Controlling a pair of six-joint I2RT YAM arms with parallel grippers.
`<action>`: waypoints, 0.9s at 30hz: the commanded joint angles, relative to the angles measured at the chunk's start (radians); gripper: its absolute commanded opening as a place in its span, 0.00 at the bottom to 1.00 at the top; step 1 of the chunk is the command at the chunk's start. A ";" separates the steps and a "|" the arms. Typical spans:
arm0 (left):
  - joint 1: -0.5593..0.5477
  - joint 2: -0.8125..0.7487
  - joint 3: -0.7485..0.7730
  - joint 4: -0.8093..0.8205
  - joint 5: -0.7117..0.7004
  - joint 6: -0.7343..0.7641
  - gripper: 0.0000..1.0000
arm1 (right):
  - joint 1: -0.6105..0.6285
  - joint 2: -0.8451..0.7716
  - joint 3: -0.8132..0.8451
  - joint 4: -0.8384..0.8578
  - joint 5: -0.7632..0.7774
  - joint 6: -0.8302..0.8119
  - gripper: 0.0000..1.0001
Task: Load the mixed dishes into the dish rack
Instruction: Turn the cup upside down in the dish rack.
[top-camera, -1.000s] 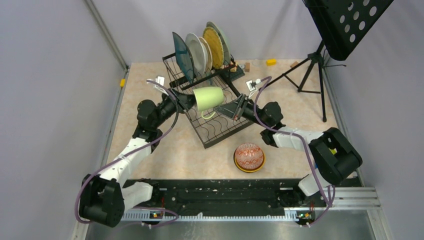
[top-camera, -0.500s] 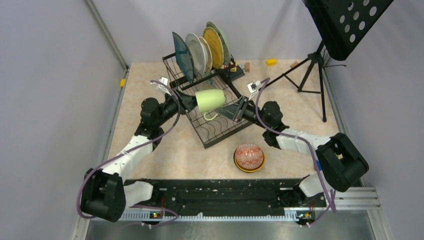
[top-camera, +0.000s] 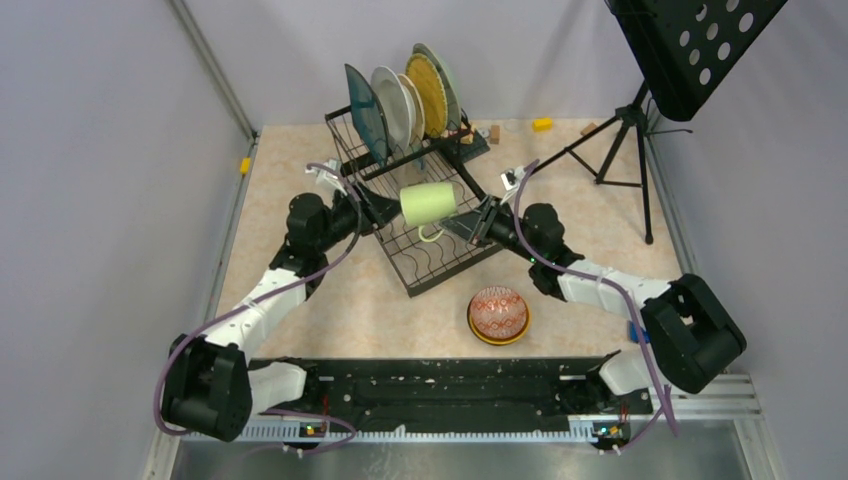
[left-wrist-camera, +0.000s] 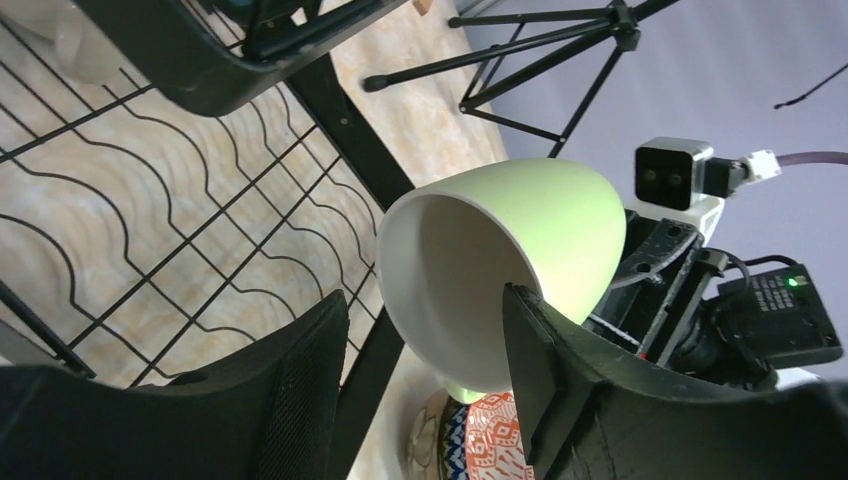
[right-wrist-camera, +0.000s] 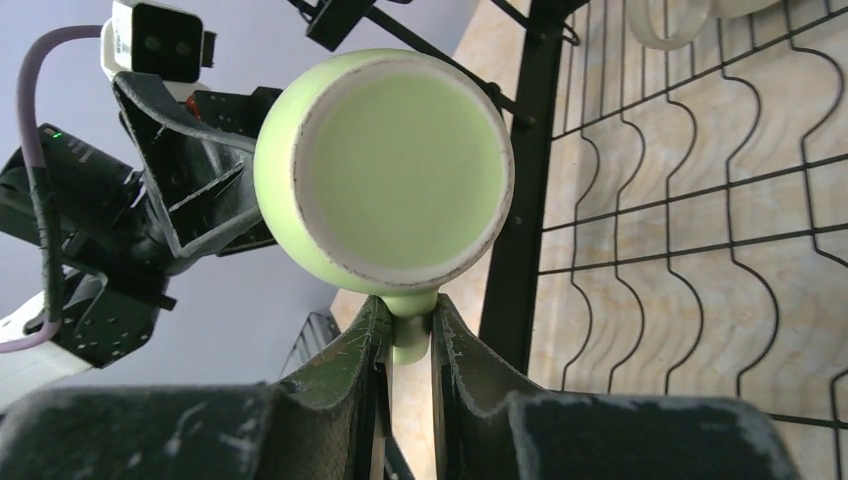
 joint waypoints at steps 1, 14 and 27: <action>0.000 -0.024 0.046 -0.063 -0.038 0.055 0.62 | -0.001 -0.083 0.021 0.007 0.057 -0.075 0.00; 0.000 -0.058 0.084 -0.276 -0.172 0.153 0.63 | 0.000 -0.113 0.072 -0.187 0.141 -0.202 0.00; 0.000 -0.086 0.076 -0.373 -0.310 0.183 0.74 | 0.021 -0.056 0.243 -0.414 0.221 -0.436 0.00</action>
